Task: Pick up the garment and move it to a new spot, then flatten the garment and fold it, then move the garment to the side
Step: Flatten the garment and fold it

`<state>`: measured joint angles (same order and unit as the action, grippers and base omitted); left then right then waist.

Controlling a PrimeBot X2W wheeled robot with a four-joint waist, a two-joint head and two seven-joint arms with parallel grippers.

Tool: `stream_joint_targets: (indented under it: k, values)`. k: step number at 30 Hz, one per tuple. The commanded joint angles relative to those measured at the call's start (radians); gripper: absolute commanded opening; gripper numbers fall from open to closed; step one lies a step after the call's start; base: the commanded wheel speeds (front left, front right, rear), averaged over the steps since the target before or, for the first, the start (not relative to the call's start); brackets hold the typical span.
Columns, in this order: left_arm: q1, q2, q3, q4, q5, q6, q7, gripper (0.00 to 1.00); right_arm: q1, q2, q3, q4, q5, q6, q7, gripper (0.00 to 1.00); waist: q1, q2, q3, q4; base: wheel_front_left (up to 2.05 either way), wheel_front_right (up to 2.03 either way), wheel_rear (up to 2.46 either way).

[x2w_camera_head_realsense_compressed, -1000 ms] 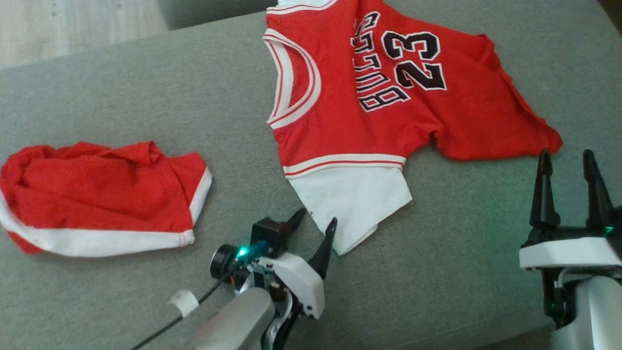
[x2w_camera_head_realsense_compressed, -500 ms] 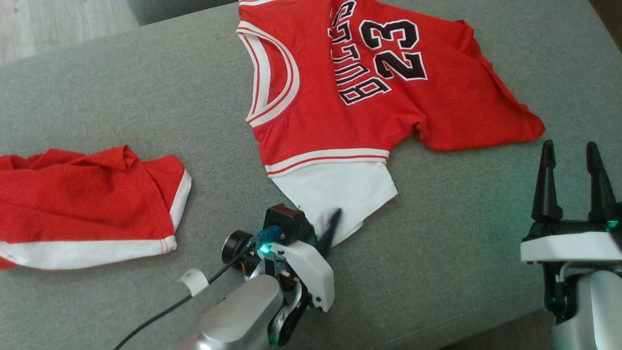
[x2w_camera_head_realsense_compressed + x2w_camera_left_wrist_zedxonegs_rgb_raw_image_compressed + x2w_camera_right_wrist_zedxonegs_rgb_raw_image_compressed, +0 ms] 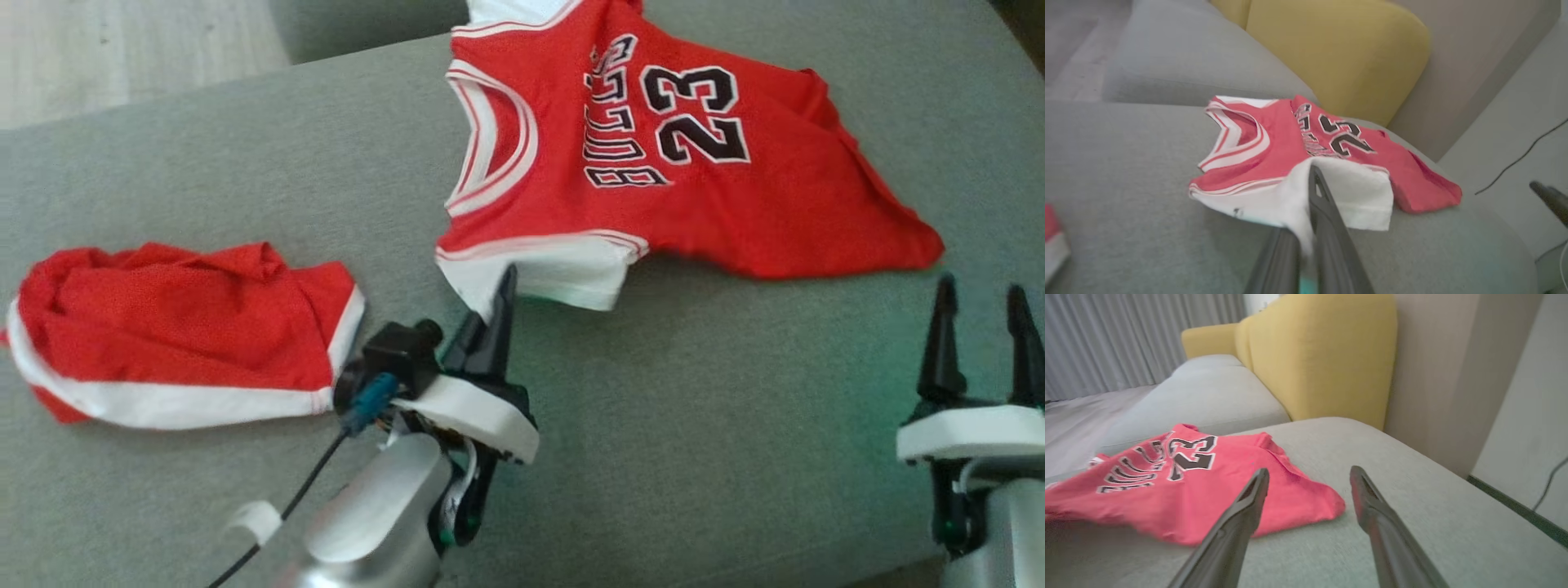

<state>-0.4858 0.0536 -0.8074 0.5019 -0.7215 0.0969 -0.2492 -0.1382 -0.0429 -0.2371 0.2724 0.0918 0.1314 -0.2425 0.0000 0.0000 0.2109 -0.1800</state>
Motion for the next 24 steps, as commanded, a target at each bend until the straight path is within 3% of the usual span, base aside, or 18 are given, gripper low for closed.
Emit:
stream_joint_targets:
  k: [1, 9, 17, 24]
  values:
    - [-0.003, 0.009, 0.065, -0.068, 0.031, 0.011, -0.011, 0.0, -0.03, -0.007, 0.003, -0.005, 0.014, -0.001, 0.011, 1.0, 0.0, 0.0, -0.009, 0.021, 0.0, 0.0, 0.0]
    - [0.109, 0.008, 0.277, -0.298, 0.198, 0.003, -0.012, 0.0, -0.1, -0.007, -0.059, 0.154, -0.048, -0.001, 0.094, 1.0, 0.0, 0.0, -0.004, 0.072, 0.0, 0.0, 0.0]
    - [0.152, -0.002, 0.3, -0.314, 0.255, -0.055, -0.012, 0.0, -0.145, -0.007, -0.067, 0.303, -0.055, -0.001, 0.127, 1.0, 0.0, 0.0, 0.008, 0.095, 0.0, 0.0, 0.0]
    - [0.154, -0.003, 0.289, -0.318, 0.25, -0.059, -0.013, 0.0, -0.162, -0.007, -0.01, 0.352, -0.055, -0.001, 0.118, 1.0, 0.0, 0.0, 0.012, 0.086, 0.0, 0.0, 0.0]
